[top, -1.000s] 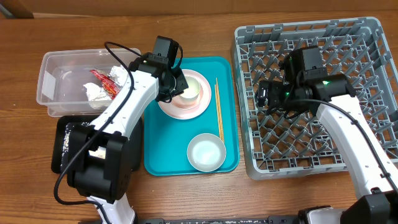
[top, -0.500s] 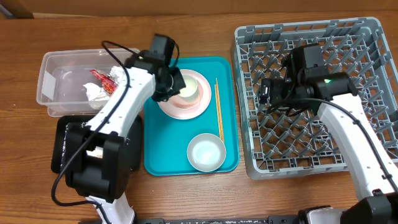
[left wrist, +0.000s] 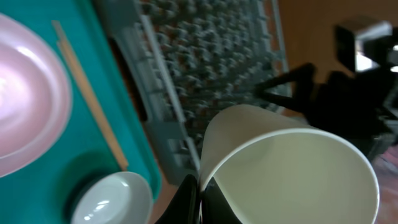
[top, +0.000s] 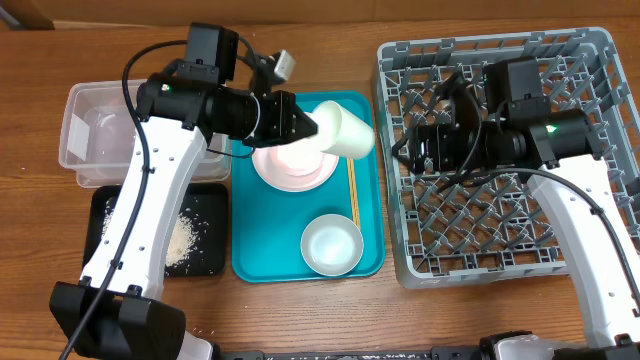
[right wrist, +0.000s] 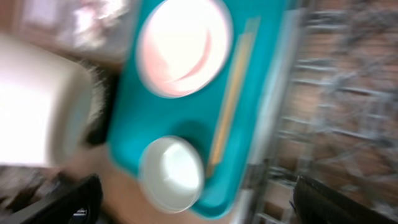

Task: Sort waste into correct bins and load items into the dishwasher
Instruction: 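Lift and tilt the cream cup with the left gripper toward the right gripper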

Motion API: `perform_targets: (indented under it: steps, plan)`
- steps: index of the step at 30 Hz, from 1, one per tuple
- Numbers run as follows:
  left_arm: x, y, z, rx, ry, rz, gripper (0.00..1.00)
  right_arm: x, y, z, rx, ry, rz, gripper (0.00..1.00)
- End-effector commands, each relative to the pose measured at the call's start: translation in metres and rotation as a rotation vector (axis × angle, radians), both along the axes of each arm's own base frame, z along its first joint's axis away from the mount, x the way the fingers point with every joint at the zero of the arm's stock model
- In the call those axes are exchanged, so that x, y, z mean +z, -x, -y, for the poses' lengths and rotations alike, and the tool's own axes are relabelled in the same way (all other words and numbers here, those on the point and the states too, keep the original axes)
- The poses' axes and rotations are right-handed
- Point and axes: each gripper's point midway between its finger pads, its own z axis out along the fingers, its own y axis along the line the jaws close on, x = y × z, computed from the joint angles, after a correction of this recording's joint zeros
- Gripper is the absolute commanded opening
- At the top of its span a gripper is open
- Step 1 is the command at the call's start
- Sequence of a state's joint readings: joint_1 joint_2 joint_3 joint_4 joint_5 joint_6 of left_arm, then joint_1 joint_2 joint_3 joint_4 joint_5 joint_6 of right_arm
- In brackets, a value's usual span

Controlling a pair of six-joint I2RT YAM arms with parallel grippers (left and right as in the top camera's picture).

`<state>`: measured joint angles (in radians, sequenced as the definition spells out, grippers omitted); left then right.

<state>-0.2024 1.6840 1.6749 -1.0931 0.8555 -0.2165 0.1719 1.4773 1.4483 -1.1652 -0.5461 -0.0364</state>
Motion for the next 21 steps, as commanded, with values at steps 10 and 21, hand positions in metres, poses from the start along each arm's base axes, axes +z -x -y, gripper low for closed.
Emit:
perform_targets:
  steps: [10,21]
  plan:
    - [0.030,0.028,0.016,-0.194,0.169,0.080,0.04,0.046,0.042,-0.038,0.264,-0.277,0.026,1.00]
    - [0.060,0.028,-0.010,-0.175,0.372,0.064,0.04,0.072,0.044,-0.053,0.400,-0.412,0.161,1.00]
